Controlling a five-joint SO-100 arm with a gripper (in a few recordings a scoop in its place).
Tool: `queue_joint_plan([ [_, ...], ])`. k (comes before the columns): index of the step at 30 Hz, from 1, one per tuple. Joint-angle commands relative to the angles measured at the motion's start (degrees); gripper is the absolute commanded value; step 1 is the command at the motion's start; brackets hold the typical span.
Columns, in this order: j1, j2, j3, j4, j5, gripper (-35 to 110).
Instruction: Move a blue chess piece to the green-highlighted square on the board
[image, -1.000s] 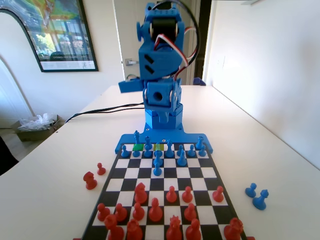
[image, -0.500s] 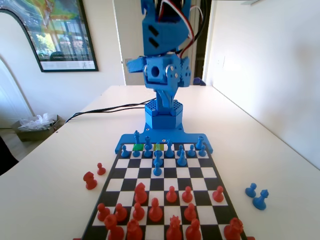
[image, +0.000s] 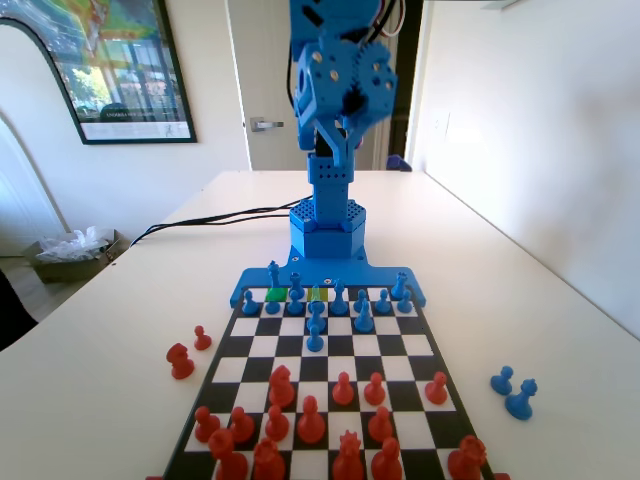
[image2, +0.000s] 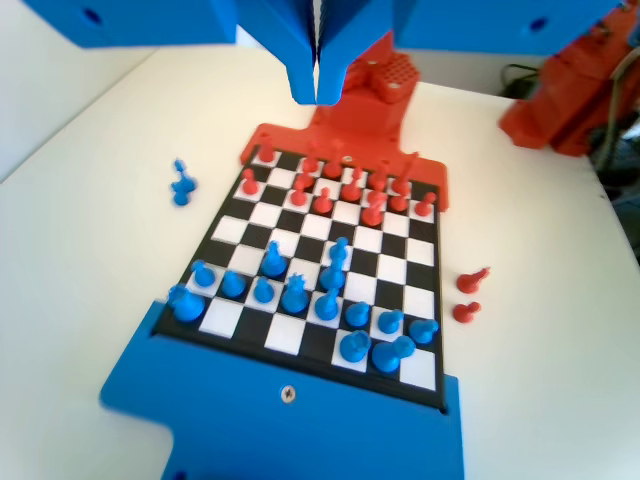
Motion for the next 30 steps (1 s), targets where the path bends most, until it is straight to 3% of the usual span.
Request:
queue_joint_plan([
  [1, 0.4, 3.5, -3.8, 0.6, 1.4, 1],
  [7, 1.0, 9.1, 0.1, 0.4, 2.4, 1],
  [16, 0.1, 15.6, -3.3, 8.6, 3.8, 1],
  [30, -0.4, 23.6, -0.4, 5.4, 4.0, 1],
])
